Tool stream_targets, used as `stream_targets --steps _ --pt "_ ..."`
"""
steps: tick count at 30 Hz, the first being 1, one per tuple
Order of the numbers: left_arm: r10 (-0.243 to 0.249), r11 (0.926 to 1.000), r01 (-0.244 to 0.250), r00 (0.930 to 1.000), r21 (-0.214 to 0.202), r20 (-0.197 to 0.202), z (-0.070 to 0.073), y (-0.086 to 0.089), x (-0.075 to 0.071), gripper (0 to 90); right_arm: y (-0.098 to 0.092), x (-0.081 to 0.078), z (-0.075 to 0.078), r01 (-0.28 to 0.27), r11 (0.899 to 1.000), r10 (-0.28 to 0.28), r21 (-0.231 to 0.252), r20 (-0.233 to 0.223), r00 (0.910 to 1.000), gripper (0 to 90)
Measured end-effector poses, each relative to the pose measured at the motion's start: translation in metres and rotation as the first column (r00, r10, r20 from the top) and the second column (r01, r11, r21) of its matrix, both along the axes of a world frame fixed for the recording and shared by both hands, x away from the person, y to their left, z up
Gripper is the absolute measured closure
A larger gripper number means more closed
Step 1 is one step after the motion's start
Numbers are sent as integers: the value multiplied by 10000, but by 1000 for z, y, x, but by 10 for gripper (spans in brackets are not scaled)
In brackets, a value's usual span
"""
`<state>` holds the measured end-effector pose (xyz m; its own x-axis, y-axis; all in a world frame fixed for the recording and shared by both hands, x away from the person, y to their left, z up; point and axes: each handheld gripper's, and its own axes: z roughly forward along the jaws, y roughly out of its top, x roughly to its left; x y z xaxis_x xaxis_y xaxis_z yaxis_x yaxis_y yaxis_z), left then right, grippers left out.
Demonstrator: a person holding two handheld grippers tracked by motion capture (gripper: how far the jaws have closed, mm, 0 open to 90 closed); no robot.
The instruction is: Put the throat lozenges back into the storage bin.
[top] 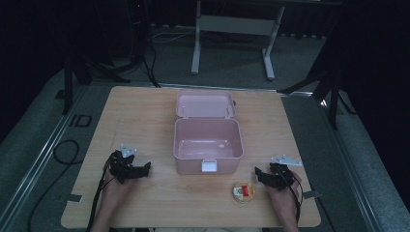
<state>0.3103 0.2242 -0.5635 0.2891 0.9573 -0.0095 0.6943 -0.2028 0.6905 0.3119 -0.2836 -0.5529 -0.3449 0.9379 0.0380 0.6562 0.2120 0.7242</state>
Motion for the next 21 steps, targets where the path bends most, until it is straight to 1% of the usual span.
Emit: stream_targets --steps 1,5,8,10,12,14,18,21 --pt "-1 10000 1 10000 0 1 0 0 0 86 0 0 0 0 10000 0 0 0 10000 326" --pt "6 10000 -6 10000 -4 1 0 0 0 86 -1 -4 4 32 10000 -32 -12 265 9996 316" --pt "6 10000 -6 10000 -7 0 0 0 0 85 -3 -6 5 67 9999 -62 -159 291 9996 328" --pt "6 10000 -6 10000 -11 5 0 0 0 84 -6 -6 7 75 9999 -73 -88 254 9997 334" --pt "5 10000 -5 10000 -10 7 0 0 0 84 -8 -7 10 86 10000 -85 -44 316 9995 343" --pt "6 10000 -6 10000 -8 10 0 0 0 84 -9 -9 14 69 9997 -60 -233 382 9993 343" --pt "3 10000 -3 10000 -6 17 0 0 0 84 -8 -12 23 -133 9973 171 -722 523 9985 343" --pt "-40 10000 40 10000 -8 23 0 -1 -1 84 -8 -15 29 -306 9961 354 -829 574 9977 341"
